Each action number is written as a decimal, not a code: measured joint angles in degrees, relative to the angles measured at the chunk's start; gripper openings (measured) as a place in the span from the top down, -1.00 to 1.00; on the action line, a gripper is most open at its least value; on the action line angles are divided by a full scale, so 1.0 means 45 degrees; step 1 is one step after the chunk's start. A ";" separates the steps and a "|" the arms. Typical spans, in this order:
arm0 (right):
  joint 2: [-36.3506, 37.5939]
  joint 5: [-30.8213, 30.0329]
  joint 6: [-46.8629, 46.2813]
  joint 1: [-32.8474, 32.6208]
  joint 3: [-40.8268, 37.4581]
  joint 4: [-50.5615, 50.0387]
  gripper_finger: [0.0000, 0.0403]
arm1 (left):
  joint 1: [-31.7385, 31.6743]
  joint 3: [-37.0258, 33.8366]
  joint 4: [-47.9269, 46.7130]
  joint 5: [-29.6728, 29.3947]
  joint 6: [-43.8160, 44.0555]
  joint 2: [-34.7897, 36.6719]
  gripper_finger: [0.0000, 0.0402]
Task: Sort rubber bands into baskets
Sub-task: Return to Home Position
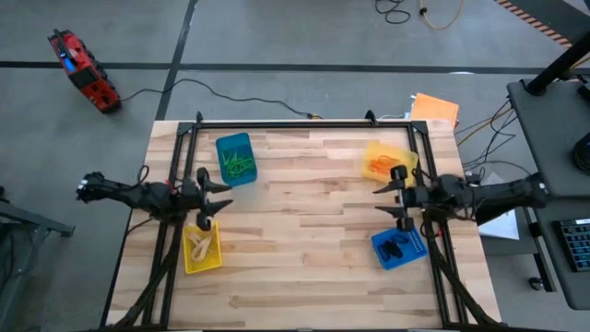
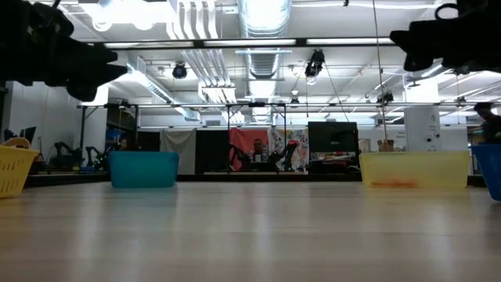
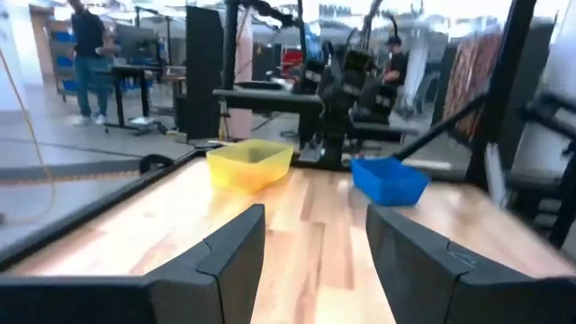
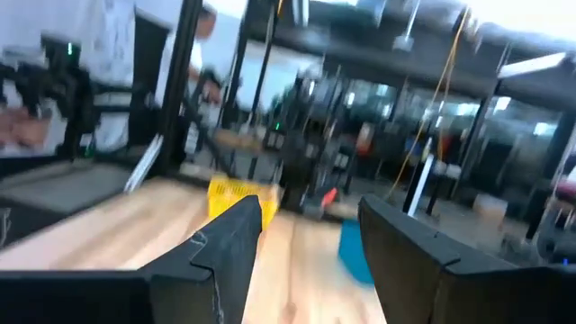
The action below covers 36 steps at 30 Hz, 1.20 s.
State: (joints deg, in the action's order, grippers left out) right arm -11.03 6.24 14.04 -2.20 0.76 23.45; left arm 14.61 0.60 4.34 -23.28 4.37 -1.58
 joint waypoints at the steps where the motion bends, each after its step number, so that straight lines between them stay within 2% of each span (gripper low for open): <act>1: 0.0408 0.0002 0.0104 0.0000 0.0000 -0.0173 0.09 | 0.0000 0.0000 -0.0002 -0.0066 -0.0348 -0.0052 0.10; 6: 0.2465 0.0045 0.0628 0.0000 0.0008 -0.0348 0.09 | -0.0010 0.0140 -0.0381 -0.1298 -0.1431 -0.0145 0.10; 11: 0.2121 0.0049 0.1121 -0.0005 0.0506 -0.0101 0.09 | -0.0010 0.0151 -0.0366 -0.1296 -0.1507 -0.0406 0.10; 21: 0.2089 -0.0016 0.1058 -0.0005 0.0388 -0.0133 0.09 | -0.0010 0.0146 -0.0321 -0.1283 -0.1517 -0.0822 0.10; 30: 0.1842 -0.0051 -0.1113 -0.0005 0.0393 -0.0346 0.09 | -0.0010 0.0146 -0.0316 -0.1278 -0.1517 -0.1168 0.10; 36: 0.1833 -0.0053 -0.1223 -0.0005 0.0393 -0.0500 0.09 | -0.0010 0.0148 -0.0316 -0.1278 -0.1517 -0.1340 0.10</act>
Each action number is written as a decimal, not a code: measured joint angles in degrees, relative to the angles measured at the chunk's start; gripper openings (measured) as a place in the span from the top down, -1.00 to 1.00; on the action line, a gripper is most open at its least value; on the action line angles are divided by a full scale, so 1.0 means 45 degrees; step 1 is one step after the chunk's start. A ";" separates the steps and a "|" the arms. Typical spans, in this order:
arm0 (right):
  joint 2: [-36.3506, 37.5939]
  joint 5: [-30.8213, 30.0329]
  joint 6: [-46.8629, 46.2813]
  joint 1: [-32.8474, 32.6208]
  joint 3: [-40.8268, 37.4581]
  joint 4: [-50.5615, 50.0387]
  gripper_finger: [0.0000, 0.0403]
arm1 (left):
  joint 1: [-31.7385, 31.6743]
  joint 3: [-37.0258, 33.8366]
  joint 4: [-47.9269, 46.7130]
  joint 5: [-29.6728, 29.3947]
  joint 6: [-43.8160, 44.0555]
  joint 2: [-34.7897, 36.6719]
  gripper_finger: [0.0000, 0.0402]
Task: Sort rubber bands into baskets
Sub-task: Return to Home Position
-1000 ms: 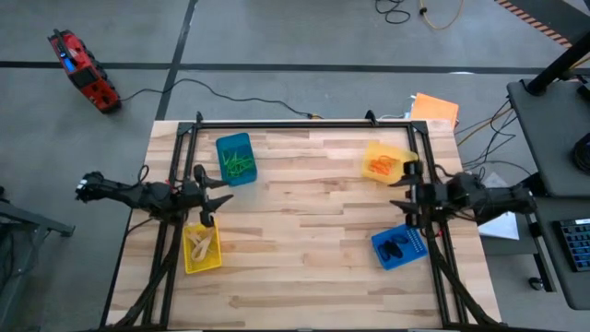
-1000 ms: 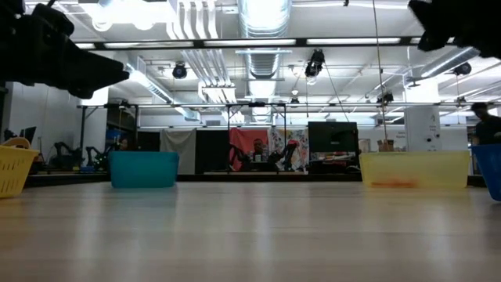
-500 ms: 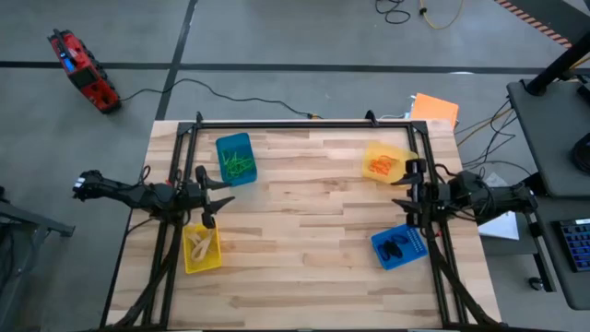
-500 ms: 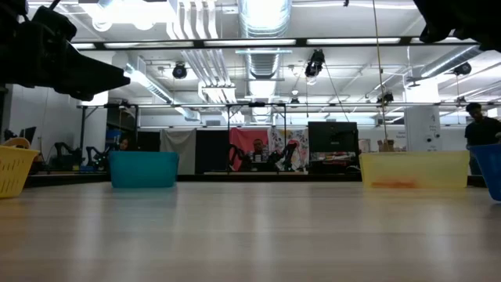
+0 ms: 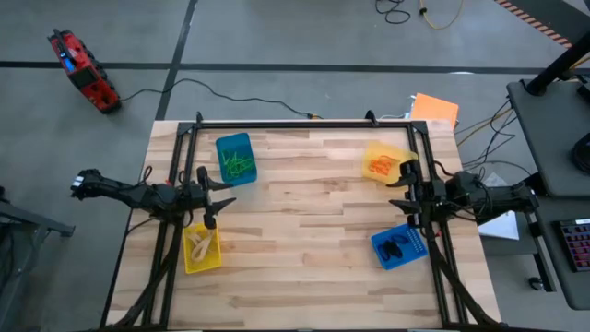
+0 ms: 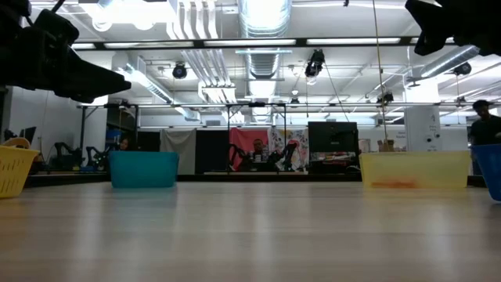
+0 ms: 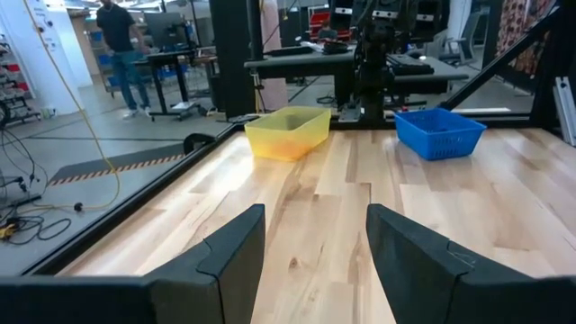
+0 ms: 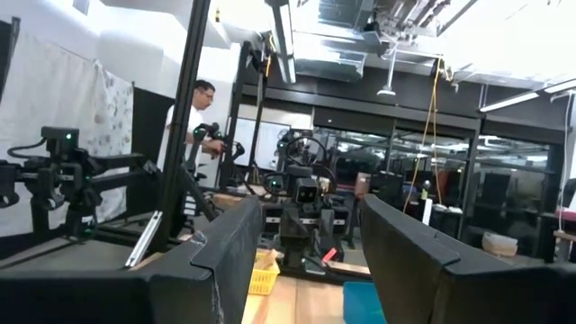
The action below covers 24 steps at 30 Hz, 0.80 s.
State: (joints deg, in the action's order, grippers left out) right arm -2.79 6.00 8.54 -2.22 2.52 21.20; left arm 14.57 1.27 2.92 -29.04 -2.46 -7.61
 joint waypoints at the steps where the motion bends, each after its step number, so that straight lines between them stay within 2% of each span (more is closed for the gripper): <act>1: 0.0000 0.0000 0.0000 0.0000 0.0000 0.0012 0.09 | 0.0000 -0.0002 0.0005 0.0000 0.0000 -0.0016 0.10; 24: 0.0000 0.0000 0.0000 0.0000 0.0015 0.0007 0.09 | 0.0000 -0.0002 0.0008 0.0005 0.0000 -0.0672 0.10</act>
